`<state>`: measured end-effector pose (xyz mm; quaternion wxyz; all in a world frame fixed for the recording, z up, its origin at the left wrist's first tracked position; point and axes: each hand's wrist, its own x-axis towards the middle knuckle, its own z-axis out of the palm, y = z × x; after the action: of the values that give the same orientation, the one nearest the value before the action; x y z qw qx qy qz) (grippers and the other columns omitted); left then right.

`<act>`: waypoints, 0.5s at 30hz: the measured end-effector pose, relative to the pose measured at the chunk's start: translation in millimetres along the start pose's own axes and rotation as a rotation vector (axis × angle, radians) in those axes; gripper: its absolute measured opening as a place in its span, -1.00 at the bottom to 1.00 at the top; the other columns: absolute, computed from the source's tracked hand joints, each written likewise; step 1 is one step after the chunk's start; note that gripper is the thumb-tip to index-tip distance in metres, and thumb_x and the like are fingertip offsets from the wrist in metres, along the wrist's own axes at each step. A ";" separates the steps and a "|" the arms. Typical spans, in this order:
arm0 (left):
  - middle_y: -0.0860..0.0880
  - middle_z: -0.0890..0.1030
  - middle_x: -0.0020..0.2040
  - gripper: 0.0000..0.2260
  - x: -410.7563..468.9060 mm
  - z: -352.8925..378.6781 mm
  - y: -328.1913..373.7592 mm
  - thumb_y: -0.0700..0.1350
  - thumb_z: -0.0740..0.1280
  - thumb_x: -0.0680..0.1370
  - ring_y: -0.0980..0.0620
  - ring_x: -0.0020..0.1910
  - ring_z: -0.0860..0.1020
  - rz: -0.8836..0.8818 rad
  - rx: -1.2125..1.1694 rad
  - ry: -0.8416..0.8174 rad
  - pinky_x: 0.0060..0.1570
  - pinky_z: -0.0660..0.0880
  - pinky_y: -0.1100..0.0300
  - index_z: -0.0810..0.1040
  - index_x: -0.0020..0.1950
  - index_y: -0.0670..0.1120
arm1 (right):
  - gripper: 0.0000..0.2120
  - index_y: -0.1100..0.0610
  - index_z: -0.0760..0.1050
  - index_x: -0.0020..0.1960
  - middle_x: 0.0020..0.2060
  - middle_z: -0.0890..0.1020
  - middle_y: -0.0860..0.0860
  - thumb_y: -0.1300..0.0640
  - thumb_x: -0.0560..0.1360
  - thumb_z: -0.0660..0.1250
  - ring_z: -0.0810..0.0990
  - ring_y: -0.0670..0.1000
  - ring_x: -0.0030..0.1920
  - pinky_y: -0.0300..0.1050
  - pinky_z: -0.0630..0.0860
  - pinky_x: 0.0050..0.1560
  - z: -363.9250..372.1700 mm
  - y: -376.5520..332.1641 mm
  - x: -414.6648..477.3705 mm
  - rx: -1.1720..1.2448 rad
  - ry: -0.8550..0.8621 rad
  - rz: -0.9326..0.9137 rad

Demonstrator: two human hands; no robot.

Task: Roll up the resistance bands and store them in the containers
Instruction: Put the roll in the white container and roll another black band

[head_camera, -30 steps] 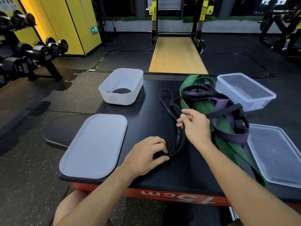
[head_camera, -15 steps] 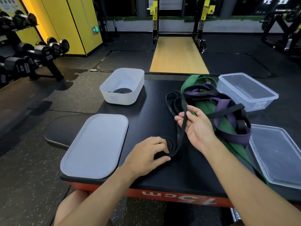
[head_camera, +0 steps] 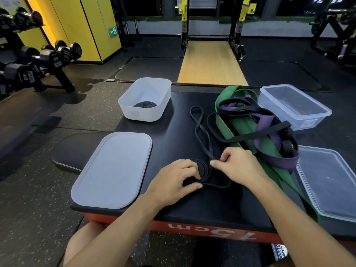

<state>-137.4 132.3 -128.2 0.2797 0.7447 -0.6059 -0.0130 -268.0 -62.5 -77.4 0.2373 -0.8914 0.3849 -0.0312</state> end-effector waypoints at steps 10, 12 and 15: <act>0.24 0.54 0.14 -0.84 0.0 1.3 -0.5 0.15 0.41 0.58 0.17 0.17 0.50 -0.009 0.002 -0.005 0.11 0.52 0.11 0.58 0.05 0.10 | -0.88 0.09 0.51 0.00 -0.28 0.61 0.05 0.05 0.63 0.36 0.59 0.13 -0.20 -0.05 0.49 -0.14 9.2 -4.0 21.7 0.229 0.326 -0.038; 0.24 0.54 0.15 -0.84 0.1 1.1 -0.1 0.15 0.42 0.58 0.17 0.18 0.50 -0.010 0.002 -0.006 0.12 0.52 0.11 0.58 0.05 0.10 | -0.88 0.02 0.47 0.07 -0.22 0.63 0.08 0.05 0.60 0.40 0.65 0.16 -0.19 0.05 0.62 -0.08 15.2 -4.4 22.5 0.199 0.227 0.001; 0.24 0.54 0.15 -0.83 0.2 0.8 -0.1 0.15 0.42 0.58 0.18 0.18 0.50 -0.008 0.003 -0.005 0.13 0.51 0.12 0.58 0.04 0.09 | -0.78 -0.02 0.41 0.01 -0.24 0.64 0.07 0.10 0.55 0.47 0.68 0.12 -0.33 0.10 0.68 -0.14 16.0 -4.5 20.3 0.344 0.148 0.014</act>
<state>-137.5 131.8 -128.8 0.2767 0.7474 -0.6038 -0.0150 -247.0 -67.7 -92.1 0.3574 -0.8304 0.3963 -0.1603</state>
